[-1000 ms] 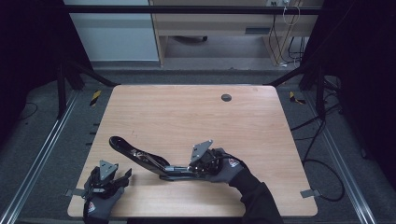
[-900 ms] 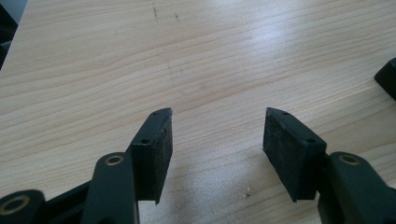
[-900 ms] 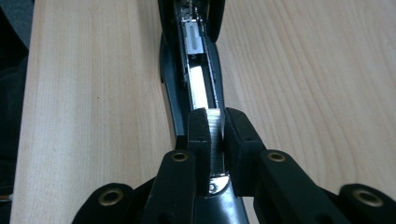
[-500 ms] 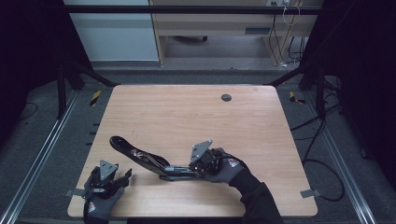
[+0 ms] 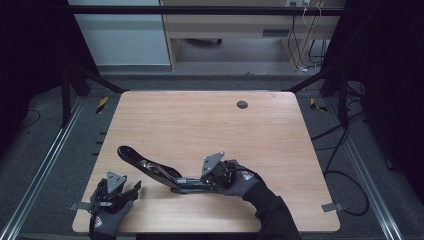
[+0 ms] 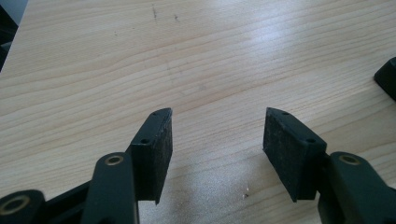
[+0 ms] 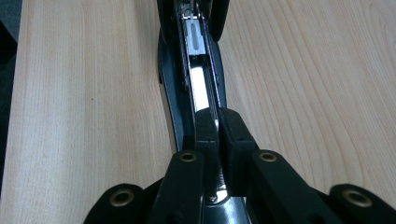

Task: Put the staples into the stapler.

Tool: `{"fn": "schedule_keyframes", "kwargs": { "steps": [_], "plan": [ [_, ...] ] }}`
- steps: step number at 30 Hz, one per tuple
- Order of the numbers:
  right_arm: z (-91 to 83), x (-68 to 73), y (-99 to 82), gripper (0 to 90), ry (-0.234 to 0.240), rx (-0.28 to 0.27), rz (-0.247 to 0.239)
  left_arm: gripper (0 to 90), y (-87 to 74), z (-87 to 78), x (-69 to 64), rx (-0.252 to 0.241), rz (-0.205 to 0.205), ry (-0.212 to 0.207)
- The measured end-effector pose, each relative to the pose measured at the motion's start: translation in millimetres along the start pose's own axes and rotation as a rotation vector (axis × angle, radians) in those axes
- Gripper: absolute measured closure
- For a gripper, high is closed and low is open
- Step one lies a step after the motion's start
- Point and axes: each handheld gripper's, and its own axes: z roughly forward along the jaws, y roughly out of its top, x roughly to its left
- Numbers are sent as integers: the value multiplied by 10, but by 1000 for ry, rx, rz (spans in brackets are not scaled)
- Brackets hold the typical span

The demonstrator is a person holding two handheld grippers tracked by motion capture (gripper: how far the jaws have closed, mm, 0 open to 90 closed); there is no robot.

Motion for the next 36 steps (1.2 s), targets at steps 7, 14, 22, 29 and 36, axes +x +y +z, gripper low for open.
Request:
{"fn": "schedule_keyframes", "kwargs": {
  "steps": [7, 14, 22, 29, 36],
  "plan": [
    [-112, -22, -12, 900, -37, -44, 45, 419, 8, -17, -9, -8, -2, -7],
    [-293, -46, -103, 892, -67, -101, 138, 417, 53, -107, -44, -64, -14, -49],
    [-455, -73, -382, 775, -159, -157, 281, 402, 115, -211, -96, -108, -12, -110],
    [-567, -86, -637, 689, -232, -182, 404, 377, 169, -278, -158, -135, 1, -155],
    [-650, -52, -876, 624, -289, -218, 508, 345, 251, -382, -223, -171, -4, -197]
  ]
}}
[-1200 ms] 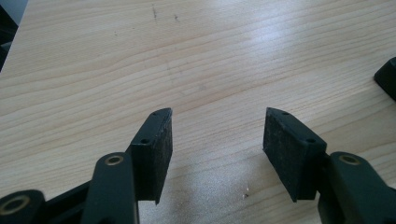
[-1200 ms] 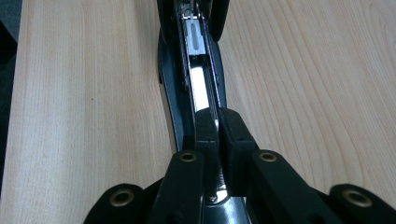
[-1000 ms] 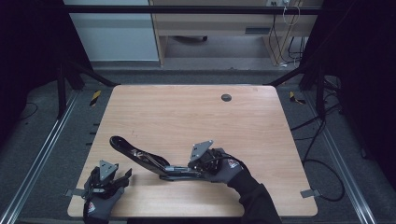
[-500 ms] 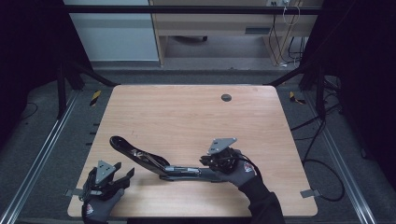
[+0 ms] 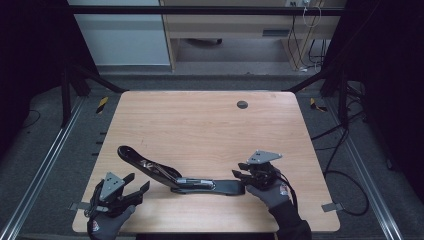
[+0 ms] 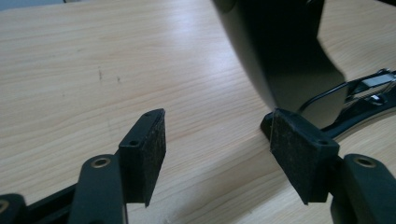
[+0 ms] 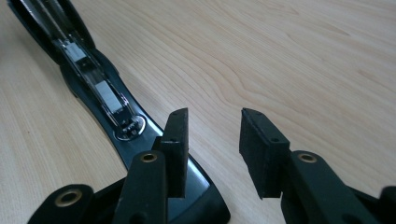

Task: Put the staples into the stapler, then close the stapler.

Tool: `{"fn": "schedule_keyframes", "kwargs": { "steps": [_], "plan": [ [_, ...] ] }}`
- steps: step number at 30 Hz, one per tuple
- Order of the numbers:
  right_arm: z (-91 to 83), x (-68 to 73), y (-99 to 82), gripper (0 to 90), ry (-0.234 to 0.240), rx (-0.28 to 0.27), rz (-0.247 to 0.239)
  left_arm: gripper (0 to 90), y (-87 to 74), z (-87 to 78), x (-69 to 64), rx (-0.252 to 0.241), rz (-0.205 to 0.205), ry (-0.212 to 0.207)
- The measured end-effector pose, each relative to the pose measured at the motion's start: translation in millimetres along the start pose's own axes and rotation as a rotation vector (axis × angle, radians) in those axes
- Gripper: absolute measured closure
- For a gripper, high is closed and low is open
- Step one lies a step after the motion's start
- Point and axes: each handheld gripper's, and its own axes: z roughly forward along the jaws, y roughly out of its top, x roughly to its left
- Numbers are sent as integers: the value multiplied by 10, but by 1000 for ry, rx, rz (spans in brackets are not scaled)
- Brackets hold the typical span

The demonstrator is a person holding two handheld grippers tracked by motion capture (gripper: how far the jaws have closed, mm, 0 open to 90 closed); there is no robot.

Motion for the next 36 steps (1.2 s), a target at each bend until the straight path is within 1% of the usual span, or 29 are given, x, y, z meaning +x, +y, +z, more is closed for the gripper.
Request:
{"fn": "schedule_keyframes", "kwargs": {
  "steps": [2, 4, 6, 7, 8, 10, 11, 12, 13, 16, 19, 23, 27, 31, 35, 36],
  "plan": [
    [-25, -20, -66, 618, -8, -4, 19, 338, 17, -11, -10, -8, -2, -4],
    [-40, -30, -99, 616, -14, -8, 26, 336, 53, -34, -28, -21, -10, -16],
    [-69, -47, -158, 610, -11, -20, 49, 330, 91, -53, -51, -35, -15, -20],
    [-95, -56, -207, 610, -18, -25, 60, 320, 111, -63, -61, -42, -18, -22],
    [-95, -56, -207, 610, -18, -25, 60, 320, 133, -69, -69, -48, -23, -26],
    [-127, -45, -263, 611, -22, -31, 68, 308, 183, -84, -76, -58, -33, -23],
    [-137, -34, -277, 613, -21, -28, 75, 306, 235, -99, -76, -74, -44, -29],
    [-137, -34, -277, 613, -21, -28, 75, 303, 235, -99, -76, -74, -44, -29],
    [-140, -29, -289, 615, -21, -33, 69, 303, 260, -105, -74, -81, -47, -27],
    [-149, -2, -317, 632, -16, -35, 72, 300, 330, -108, -64, -97, -56, -27],
    [-140, 18, -331, 671, -13, -32, 68, 302, 401, -82, -57, -113, -64, -16],
    [-125, 45, -350, 716, -14, -23, 65, 309, 455, -47, -35, -122, -75, 1],
    [-105, 72, -373, 756, -14, -22, 55, 351, 503, -42, -4, -142, -82, 15],
    [-108, 89, -379, 801, -18, -21, 55, 412, 549, -53, 25, -162, -96, 17],
    [-98, 96, -386, 847, -7, -15, 51, 492, 562, -35, 25, -166, -100, 13],
    [-93, 102, -389, 864, -5, -12, 48, 504, 563, -34, 27, -167, -102, 19]
  ]
}}
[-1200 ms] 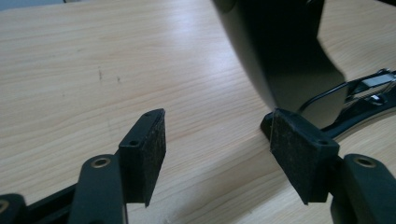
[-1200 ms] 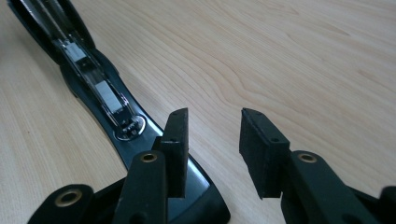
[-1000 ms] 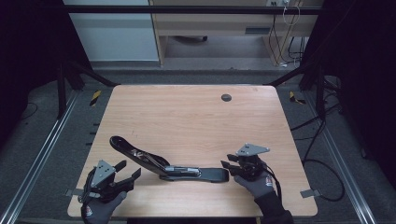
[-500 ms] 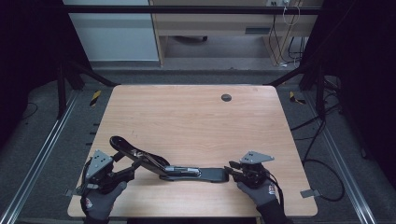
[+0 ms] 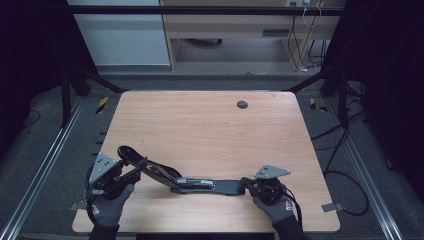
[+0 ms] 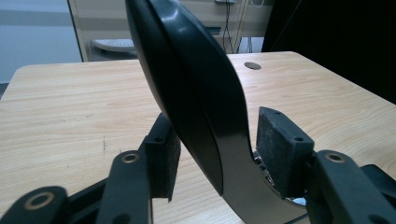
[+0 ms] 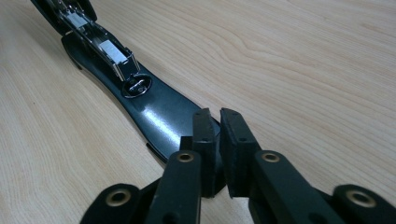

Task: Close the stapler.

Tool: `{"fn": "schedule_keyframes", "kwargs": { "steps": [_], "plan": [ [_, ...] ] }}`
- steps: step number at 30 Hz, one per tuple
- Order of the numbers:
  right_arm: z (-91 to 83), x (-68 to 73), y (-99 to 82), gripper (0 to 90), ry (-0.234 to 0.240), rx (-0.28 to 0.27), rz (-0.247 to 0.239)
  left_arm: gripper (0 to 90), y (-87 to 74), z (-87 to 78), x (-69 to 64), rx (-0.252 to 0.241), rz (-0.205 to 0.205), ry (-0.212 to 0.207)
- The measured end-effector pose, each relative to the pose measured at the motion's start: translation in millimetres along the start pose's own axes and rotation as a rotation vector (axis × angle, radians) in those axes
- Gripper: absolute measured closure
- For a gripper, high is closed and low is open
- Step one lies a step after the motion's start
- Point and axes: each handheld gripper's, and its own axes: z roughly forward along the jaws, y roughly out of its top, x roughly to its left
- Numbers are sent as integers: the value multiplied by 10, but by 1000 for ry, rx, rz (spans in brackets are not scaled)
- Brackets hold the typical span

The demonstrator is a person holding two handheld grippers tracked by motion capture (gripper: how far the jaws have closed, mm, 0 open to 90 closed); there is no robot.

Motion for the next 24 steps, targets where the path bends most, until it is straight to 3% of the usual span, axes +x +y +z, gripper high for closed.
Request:
{"fn": "schedule_keyframes", "kwargs": {
  "steps": [8, 24],
  "plan": [
    [29, 38, -9, 900, 20, 15, -5, 557, 20, -4, 8, 0, -24, -9],
    [143, 34, -94, 900, 19, 58, 7, 588, 115, 26, -152, -12, -15, -15]
  ]
}}
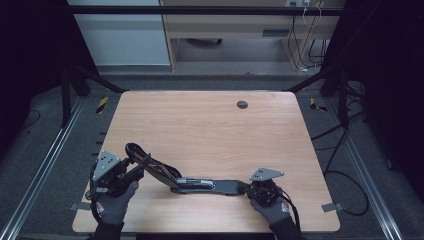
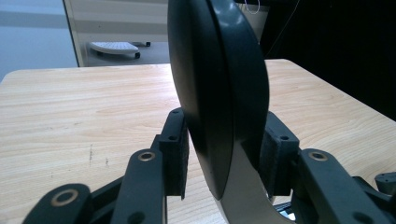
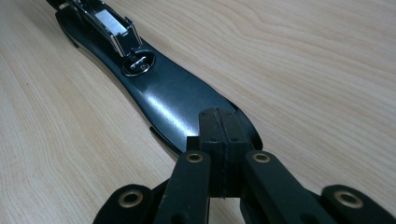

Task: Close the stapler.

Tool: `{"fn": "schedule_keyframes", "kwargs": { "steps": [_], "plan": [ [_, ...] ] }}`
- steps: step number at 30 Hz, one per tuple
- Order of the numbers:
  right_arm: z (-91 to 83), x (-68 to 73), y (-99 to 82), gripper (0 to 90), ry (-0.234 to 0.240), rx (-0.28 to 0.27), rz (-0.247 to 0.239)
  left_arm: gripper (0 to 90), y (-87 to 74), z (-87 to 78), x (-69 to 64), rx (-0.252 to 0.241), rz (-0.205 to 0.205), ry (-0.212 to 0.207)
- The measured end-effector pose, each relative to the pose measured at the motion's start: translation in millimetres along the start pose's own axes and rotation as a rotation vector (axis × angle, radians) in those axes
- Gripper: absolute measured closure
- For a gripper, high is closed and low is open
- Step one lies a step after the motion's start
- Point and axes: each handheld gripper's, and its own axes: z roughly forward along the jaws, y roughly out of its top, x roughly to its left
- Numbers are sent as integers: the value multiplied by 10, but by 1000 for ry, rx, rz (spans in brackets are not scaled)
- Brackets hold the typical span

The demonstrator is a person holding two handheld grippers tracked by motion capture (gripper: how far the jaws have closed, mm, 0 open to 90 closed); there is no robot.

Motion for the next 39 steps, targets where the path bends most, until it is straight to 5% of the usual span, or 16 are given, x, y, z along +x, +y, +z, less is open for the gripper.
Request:
{"fn": "schedule_keyframes", "kwargs": {
  "steps": [11, 22, 39],
  "plan": [
    [31, -4, -23, 900, 4, 3, 4, 608, 91, 71, -257, -13, 51, -5],
    [43, 2, -13, 900, 5, 1, 2, 612, 146, 161, -559, -11, 156, 37],
    [60, 17, 4, 900, 4, 2, 9, 613, 143, 248, -802, -12, 265, 77]
  ]
}}
